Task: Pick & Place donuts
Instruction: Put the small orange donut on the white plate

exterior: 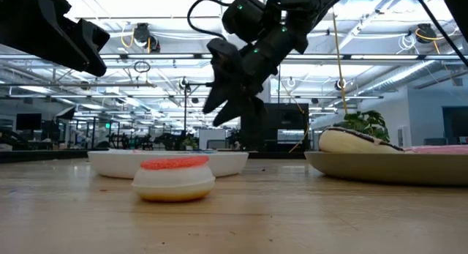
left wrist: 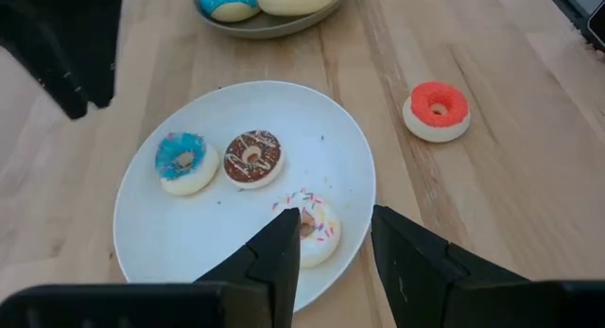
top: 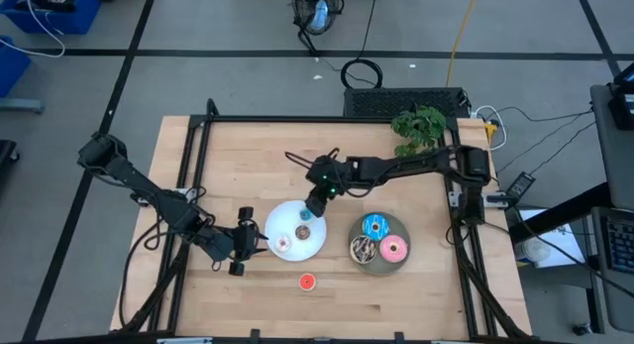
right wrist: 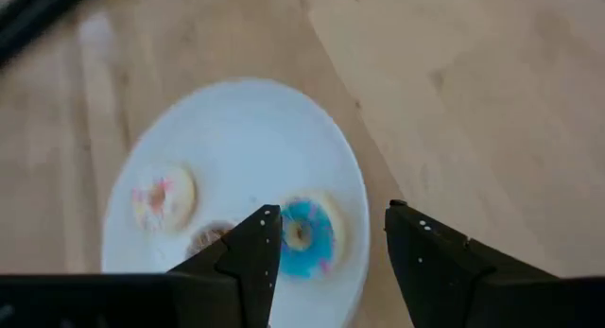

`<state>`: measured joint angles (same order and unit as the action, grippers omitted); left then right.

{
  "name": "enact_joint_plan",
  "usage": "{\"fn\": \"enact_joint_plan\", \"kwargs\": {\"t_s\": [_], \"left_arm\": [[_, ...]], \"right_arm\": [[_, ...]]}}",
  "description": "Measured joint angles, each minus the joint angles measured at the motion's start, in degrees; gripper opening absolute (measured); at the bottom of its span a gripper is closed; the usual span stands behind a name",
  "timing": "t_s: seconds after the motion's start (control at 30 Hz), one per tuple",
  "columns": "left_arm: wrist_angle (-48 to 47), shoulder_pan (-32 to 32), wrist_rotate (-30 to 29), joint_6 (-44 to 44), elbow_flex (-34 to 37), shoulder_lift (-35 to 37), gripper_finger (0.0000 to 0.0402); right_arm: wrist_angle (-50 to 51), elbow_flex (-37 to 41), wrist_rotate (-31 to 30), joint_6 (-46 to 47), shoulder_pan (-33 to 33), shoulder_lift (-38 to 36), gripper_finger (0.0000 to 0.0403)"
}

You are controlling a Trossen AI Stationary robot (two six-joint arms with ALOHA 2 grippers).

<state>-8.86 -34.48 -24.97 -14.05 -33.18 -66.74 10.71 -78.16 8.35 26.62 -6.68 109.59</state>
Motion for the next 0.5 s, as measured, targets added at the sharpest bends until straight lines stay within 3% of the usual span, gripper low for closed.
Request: {"fn": "enact_joint_plan", "kwargs": {"t_s": [0.27, 0.5], "left_arm": [[0.4, 0.3, -0.8, 0.9, 0.0, 0.0, 0.0133], [5.9, 1.3, -1.0, 3.9, 0.0, 0.0, 0.0134]], "right_arm": [[1.9, 0.0, -3.8, -11.4, 2.3, -2.7, 0.0160], [-4.2, 5.5, -5.3, -20.2, 6.5, -3.2, 0.0050]]}}
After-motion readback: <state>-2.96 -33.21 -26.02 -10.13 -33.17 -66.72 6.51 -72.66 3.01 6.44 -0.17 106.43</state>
